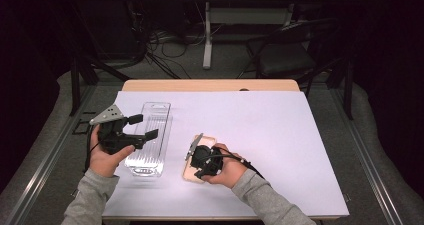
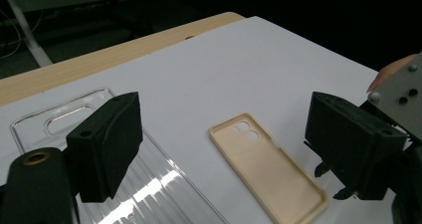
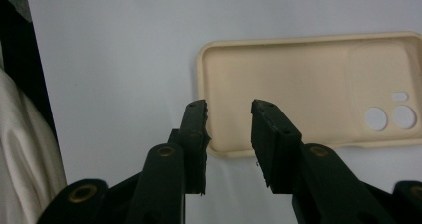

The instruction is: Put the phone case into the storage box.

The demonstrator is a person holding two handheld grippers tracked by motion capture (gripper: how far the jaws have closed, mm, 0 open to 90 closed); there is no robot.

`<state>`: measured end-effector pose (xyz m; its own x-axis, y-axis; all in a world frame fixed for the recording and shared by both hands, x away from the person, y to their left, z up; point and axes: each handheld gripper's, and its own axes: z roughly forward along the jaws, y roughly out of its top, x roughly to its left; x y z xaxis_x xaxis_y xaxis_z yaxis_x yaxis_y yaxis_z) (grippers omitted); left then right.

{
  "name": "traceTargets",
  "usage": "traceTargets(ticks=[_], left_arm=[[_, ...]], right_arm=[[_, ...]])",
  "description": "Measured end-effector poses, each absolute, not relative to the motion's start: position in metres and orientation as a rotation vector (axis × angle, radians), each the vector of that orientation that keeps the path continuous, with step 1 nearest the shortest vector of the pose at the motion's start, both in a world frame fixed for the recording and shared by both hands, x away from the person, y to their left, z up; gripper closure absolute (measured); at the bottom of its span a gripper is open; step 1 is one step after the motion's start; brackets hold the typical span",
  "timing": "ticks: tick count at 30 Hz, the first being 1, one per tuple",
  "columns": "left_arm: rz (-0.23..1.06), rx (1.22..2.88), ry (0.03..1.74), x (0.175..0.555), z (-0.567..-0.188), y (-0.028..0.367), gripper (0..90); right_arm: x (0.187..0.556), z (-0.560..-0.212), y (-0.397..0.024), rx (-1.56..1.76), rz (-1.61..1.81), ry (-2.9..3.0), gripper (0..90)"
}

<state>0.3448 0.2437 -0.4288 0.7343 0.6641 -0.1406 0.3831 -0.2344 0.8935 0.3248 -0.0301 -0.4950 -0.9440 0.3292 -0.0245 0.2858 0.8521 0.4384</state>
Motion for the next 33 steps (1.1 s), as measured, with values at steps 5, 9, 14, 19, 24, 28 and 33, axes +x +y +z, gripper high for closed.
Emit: traceTargets(ticks=[5, 9, 14, 19, 24, 28, 33], left_arm=[[0.325, 1.855, 0.813, 0.345, -0.429, 0.244, 15.3], [0.323, 1.857, 0.816, 0.345, -0.430, 0.244, 15.3], [0.324, 1.858, 0.817, 0.345, -0.430, 0.244, 15.3], [0.323, 1.856, 0.819, 0.346, -0.431, 0.244, 15.3], [0.322, 1.857, 0.822, 0.346, -0.431, 0.245, 15.3], [0.321, 1.856, 0.824, 0.346, -0.432, 0.246, 15.3], [0.320, 1.858, 0.825, 0.347, -0.432, 0.245, 15.3]], right_arm=[[0.324, -0.502, -0.025, 0.465, 0.621, 2.945, 70.7], [0.323, -0.506, -0.022, 0.457, 0.609, 2.959, 72.0], [0.323, -0.510, -0.020, 0.463, 0.597, 2.973, 73.3], [0.322, -0.515, -0.017, 0.462, 0.588, 2.993, 73.9], [0.322, -0.519, -0.016, 0.459, 0.583, 3.008, 75.0], [0.322, -0.522, -0.016, 0.466, 0.570, 3.018, 76.0], [0.322, -0.524, -0.015, 0.452, 0.555, 3.022, 77.9]])
